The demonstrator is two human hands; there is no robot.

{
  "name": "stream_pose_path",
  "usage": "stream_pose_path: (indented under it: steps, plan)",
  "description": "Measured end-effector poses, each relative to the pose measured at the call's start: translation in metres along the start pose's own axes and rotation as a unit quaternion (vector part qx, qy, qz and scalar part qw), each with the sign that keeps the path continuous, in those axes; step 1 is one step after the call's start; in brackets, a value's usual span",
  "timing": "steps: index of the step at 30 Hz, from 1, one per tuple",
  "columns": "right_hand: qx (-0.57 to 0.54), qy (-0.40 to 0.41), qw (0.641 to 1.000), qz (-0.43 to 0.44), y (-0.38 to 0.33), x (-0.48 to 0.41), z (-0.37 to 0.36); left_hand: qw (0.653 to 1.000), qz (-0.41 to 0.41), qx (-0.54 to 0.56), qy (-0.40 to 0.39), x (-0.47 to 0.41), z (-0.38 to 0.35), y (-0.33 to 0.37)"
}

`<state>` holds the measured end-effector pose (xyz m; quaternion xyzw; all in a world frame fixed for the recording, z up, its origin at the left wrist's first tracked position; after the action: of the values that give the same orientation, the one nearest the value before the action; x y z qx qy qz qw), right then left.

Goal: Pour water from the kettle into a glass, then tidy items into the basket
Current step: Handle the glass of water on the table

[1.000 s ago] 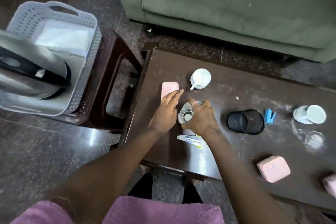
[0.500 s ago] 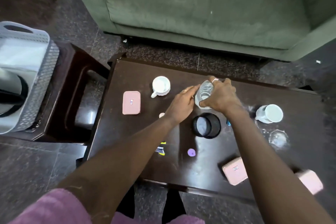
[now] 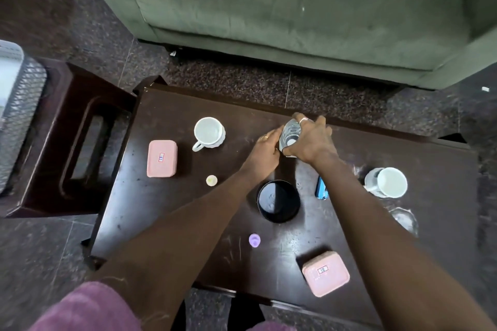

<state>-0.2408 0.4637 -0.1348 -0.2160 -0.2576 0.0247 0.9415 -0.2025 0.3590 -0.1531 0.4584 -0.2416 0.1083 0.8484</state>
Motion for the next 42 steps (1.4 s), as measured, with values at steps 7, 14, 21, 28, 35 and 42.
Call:
stream_pose_path:
  steps: [7,14,21,28,35,42]
  plan:
    - [0.001,-0.001,1.000,-0.001,0.001,-0.014,-0.009,1.000,0.025,-0.012,0.011,-0.015,-0.002,-0.010]
    - [0.013,0.004,1.000,-0.012,0.003,-0.017,-0.013,0.999,0.033,-0.011,0.012,-0.023,-0.003,-0.020]
    - [0.021,-0.006,0.999,-0.025,0.002,-0.020,-0.014,0.999,0.030,0.000,0.018,-0.026,-0.003,-0.020]
    - [0.016,-0.018,0.999,-0.043,0.002,-0.019,-0.016,1.000,0.022,-0.016,0.013,-0.027,-0.004,-0.021]
    - [0.014,-0.013,0.998,-0.062,0.004,-0.016,-0.018,1.000,0.011,-0.028,0.006,-0.028,-0.006,-0.019]
    - [0.014,-0.014,0.997,-0.069,0.005,-0.015,-0.018,0.999,0.006,-0.033,0.005,-0.026,-0.007,-0.019]
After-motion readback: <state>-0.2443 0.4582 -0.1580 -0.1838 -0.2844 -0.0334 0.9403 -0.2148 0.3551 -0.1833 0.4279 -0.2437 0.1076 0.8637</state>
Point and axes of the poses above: each hand's wrist, its own x-axis away from the middle knuckle, its own z-axis out of the back of the hand, y = z × x, the point moved 8 cm from there along -x, towards the middle knuckle, and after that the axes turned 10 degrees about z, right-handed, at the moved point
